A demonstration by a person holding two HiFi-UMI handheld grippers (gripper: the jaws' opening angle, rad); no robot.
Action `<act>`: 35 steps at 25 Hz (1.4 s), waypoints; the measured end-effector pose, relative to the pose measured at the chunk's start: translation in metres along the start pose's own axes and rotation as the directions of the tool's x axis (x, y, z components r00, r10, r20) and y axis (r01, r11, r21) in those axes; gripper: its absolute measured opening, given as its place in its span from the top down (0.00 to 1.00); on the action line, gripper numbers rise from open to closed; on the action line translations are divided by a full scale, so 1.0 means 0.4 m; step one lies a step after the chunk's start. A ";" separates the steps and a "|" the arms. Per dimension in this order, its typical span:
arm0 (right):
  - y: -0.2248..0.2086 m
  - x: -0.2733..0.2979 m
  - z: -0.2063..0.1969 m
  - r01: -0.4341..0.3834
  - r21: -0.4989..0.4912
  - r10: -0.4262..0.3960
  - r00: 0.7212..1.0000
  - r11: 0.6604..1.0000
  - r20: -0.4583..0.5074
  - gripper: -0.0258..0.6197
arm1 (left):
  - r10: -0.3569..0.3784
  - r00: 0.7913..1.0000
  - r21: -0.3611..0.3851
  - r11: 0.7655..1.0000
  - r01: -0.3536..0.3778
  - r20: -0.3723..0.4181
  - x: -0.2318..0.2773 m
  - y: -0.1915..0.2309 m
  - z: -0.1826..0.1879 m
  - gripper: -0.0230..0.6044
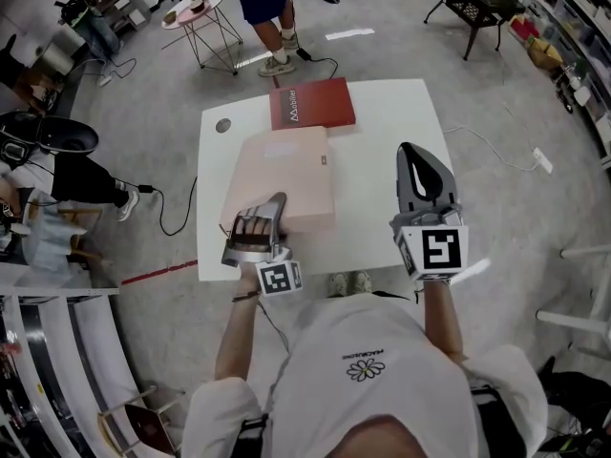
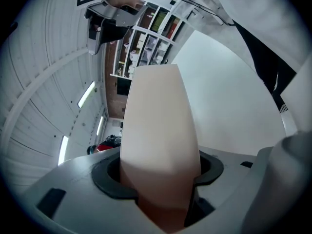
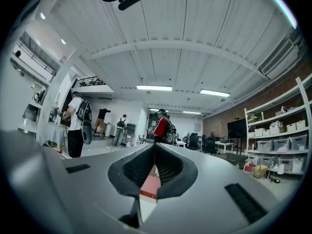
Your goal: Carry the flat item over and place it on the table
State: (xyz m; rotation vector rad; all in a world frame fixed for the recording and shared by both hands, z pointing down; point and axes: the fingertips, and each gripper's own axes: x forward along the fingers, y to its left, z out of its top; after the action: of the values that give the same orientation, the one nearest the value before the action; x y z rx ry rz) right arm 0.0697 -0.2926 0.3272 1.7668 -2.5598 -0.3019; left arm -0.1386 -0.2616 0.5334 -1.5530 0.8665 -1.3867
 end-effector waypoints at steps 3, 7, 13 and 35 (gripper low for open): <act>0.007 -0.001 0.001 -0.005 -0.003 0.005 1.000 1.000 -0.001 0.94 | -0.011 1.000 -0.002 1.000 0.010 -0.009 -0.003 -0.014 0.002 0.48; 0.019 0.002 -0.004 -0.014 0.004 0.014 1.000 1.000 -0.007 0.94 | -0.039 0.999 -0.015 0.999 0.038 -0.017 -0.006 -0.029 0.000 0.47; 0.031 0.000 -0.009 -0.033 0.011 0.033 0.999 0.999 -0.013 0.94 | -0.117 0.993 -0.060 0.991 0.116 -0.002 -0.018 -0.055 0.009 0.44; 0.051 0.015 -0.055 -0.097 0.100 0.105 0.991 0.990 -0.082 0.94 | -0.364 0.928 -0.141 0.917 0.373 0.086 -0.040 -0.247 0.060 0.34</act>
State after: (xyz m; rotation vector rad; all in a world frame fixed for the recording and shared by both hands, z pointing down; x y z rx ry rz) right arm 0.0512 -0.2944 0.3517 1.6317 -2.6313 -0.0994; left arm -0.1215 -0.2046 0.6176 -1.9431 0.6807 -1.5560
